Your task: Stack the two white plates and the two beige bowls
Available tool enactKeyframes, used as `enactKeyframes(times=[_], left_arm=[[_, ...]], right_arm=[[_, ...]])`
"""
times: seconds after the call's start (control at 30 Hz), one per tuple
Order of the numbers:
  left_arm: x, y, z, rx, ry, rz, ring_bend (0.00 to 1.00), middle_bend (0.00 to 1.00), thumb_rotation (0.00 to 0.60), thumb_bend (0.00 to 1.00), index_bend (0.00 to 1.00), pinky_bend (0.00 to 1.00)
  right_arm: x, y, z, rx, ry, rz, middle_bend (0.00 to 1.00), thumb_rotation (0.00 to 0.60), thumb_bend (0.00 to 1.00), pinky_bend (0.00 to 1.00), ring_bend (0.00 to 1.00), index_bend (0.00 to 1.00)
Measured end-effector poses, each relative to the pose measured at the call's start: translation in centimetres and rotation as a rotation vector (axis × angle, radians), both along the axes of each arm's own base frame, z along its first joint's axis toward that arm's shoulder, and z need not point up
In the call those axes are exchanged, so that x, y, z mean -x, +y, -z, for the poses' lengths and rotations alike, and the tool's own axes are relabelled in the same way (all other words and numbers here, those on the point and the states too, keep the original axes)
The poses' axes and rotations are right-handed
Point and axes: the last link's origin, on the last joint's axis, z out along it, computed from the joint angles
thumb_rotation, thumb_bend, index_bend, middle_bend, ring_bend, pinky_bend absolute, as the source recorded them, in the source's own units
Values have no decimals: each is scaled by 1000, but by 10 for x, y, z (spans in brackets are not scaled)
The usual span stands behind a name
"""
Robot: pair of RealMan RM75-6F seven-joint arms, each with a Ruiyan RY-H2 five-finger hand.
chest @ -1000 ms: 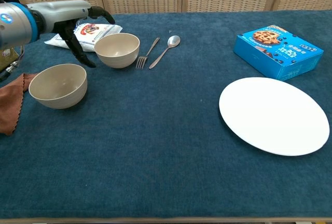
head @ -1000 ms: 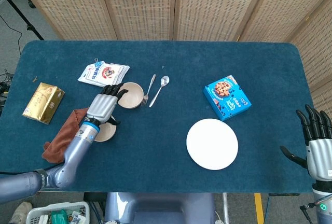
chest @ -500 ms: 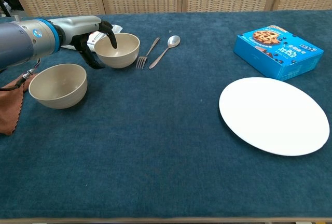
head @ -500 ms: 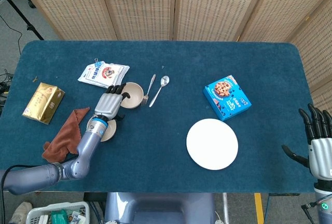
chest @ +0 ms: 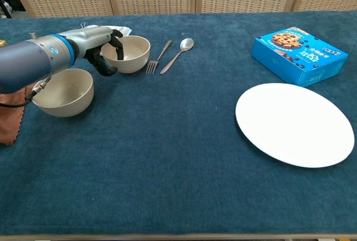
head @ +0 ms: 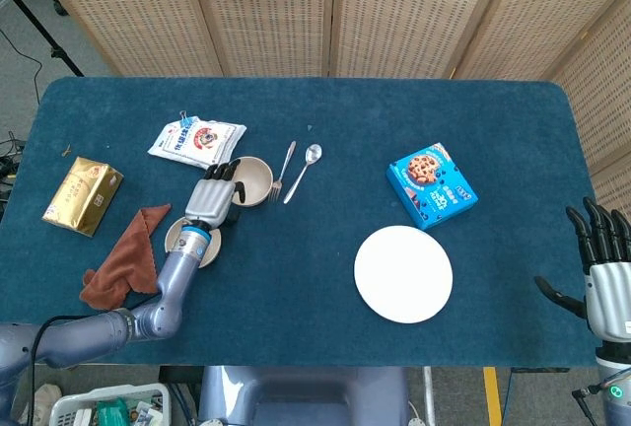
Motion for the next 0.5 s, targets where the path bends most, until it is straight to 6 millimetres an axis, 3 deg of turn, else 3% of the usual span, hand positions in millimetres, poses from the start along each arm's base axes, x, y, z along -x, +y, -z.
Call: enactKeyframes(times=[0.17,0.5], left_arm=[[0,0,6,-25,-6,-4,0,0,600,515,732,0],[-4,-1,-7,-85,-57,38,0,0,600,523,745,0]], right_arm=[[0,0,0,-2,-1,0,0,600,0,0,0,0],[-1,0,1,-8,-4,-2,0,600,0,0,0,0]])
